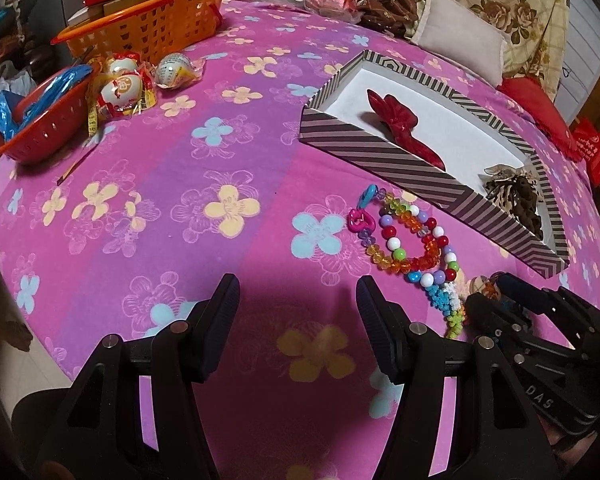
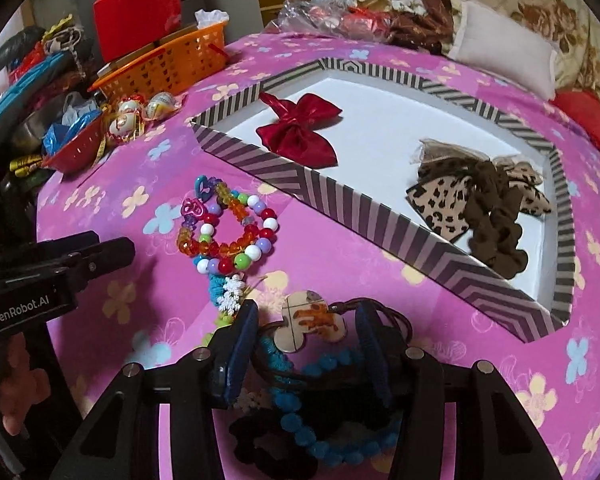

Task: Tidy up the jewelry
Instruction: 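Grasp the hair tie with wooden charm with the right tool while the left tool grasps the orange bead bracelet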

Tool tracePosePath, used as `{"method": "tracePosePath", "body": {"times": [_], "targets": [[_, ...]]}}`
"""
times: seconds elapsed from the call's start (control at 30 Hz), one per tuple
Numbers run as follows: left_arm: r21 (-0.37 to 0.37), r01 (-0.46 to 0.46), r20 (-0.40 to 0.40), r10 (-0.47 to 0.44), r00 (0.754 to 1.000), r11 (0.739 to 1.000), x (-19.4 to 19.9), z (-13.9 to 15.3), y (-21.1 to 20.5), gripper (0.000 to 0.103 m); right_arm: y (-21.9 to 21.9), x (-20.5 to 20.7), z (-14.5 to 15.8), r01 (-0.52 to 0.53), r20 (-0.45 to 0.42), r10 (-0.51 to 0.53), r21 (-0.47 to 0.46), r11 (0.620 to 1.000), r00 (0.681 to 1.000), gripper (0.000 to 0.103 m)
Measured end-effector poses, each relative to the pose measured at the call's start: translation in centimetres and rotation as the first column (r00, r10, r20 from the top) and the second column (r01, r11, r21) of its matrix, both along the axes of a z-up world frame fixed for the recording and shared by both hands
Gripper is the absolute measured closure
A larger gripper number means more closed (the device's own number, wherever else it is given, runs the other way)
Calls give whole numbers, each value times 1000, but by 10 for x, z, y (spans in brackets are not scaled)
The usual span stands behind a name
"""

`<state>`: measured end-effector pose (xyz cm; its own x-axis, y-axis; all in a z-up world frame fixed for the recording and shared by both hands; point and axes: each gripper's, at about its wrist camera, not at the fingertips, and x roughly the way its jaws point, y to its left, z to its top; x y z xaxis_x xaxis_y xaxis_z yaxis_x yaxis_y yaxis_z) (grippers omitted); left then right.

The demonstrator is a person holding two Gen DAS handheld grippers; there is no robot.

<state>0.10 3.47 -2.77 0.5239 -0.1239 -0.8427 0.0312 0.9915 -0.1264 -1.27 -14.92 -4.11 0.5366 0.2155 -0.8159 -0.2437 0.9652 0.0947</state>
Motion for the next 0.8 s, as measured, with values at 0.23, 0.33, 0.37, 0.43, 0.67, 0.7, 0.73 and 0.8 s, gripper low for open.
{"method": "tracePosePath", "body": {"times": [0.23, 0.33, 0.37, 0.43, 0.67, 0.7, 0.73, 0.8], "targets": [[-3, -9, -4, 9, 1000, 1000, 4, -2, 3, 43, -10, -7, 1, 7, 10, -7, -1, 1000, 1000, 68], [-4, -9, -4, 9, 1000, 1000, 5, -2, 2, 43, -11, -9, 1, 8, 14, -8, 5, 1000, 1000, 68], [-3, -6, -4, 6, 1000, 1000, 6, -2, 1, 43, -12, -8, 0, 11, 17, -11, 6, 1000, 1000, 68], [2, 3, -6, -3, 1000, 1000, 8, -2, -3, 43, -9, -7, -1, 8, 31, -8, -16, 1000, 1000, 68], [19, 23, -7, -23, 1000, 1000, 22, 1, -16, 43, -11, -10, -1, 13, 40, -12, -31, 999, 999, 67], [20, 27, -4, -27, 1000, 999, 23, 2, -17, 43, -14, -12, -1, 21, 41, -20, -24, 1000, 999, 67], [25, 33, 0, -33, 999, 999, 26, 3, -19, 43, -17, -13, -1, 26, 40, -26, -15, 1000, 999, 67], [38, 49, 3, -49, 999, 998, 34, 3, -24, 43, -21, -14, -1, 33, 34, -33, 4, 999, 999, 67]]}}
